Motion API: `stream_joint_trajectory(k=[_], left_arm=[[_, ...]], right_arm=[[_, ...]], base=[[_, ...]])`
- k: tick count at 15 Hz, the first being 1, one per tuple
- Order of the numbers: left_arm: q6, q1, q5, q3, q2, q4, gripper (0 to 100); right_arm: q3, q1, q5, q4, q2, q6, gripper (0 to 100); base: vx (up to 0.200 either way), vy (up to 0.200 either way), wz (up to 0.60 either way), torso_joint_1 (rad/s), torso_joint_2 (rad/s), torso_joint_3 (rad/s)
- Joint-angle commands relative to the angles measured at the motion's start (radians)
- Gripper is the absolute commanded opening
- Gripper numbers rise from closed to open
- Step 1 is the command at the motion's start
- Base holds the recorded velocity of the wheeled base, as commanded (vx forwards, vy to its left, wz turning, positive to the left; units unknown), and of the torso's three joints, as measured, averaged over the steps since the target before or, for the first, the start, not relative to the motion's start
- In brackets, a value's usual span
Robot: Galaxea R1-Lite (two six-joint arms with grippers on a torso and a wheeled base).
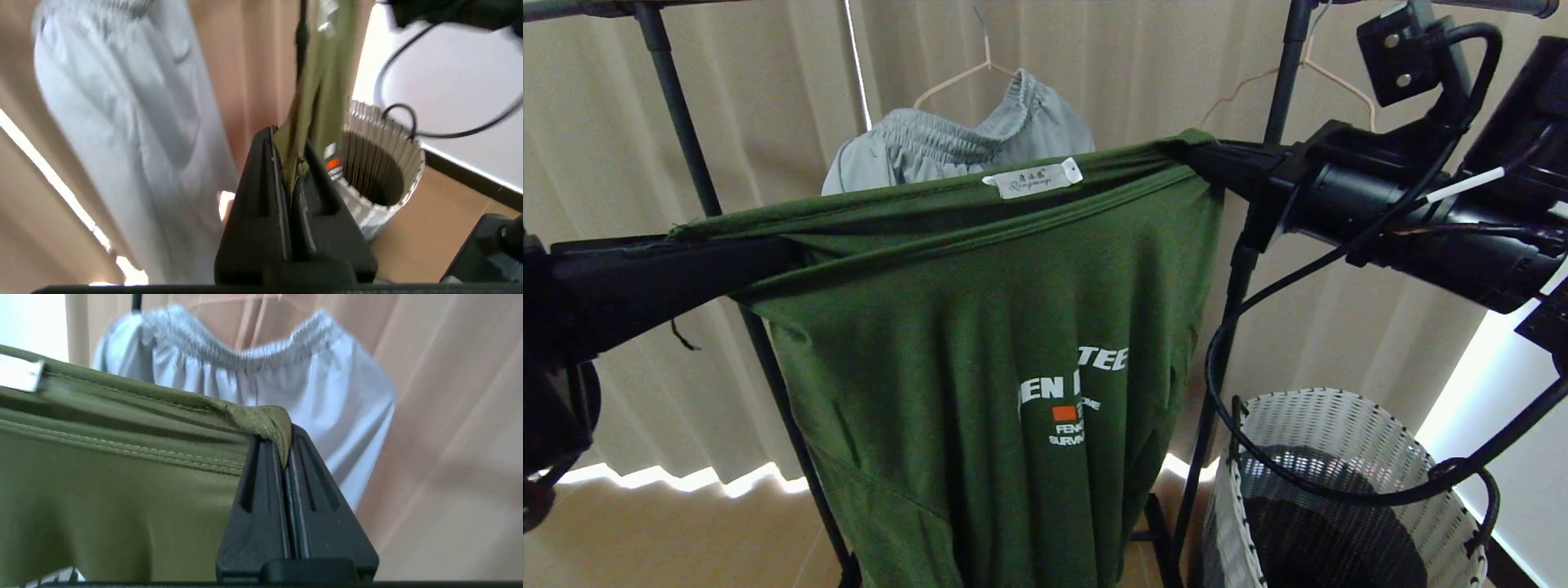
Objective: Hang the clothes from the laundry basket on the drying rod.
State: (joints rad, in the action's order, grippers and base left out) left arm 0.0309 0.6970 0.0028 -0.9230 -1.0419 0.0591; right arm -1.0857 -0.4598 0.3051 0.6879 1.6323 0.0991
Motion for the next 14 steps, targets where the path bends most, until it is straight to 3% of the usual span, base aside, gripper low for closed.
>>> stream_joint_trajectory(k=[1,3,7,12,14], left_arm=[[0.001,0.006,0.0,0.007,0.0,0.002,0],[0.001,0.006,0.002,-0.022,-0.027,0.004,0],[-0.002,0.001,0.023,-0.201,-0.175,0.008,0],[-0.003,0.001,0.103,-0.307,-0.359,0.053,0],[-0.002,-0.001,0.181,-0.312,-0.432,0.114,0]], right_arm=[[-0.003,0.003,-0.003,0.001,0.034,0.001,0],[0.001,0.036,-0.009,0.013,0.026,0.008,0],[0.003,0.147,-0.009,-0.05,-0.075,0.016,0],[0.092,0.153,-0.006,-0.148,-0.269,0.014,0],[0.173,0.118,-0.003,-0.157,-0.355,0.016,0]], base=[[0.0,0.0,0.0,0.0,0.0,0.0],[0.0,0.0,0.0,0.0,0.0,0.0],[0.0,0.0,0.0,0.0,0.0,0.0],[0.0,0.0,0.0,0.0,0.0,0.0],[0.0,0.0,0.0,0.0,0.0,0.0]])
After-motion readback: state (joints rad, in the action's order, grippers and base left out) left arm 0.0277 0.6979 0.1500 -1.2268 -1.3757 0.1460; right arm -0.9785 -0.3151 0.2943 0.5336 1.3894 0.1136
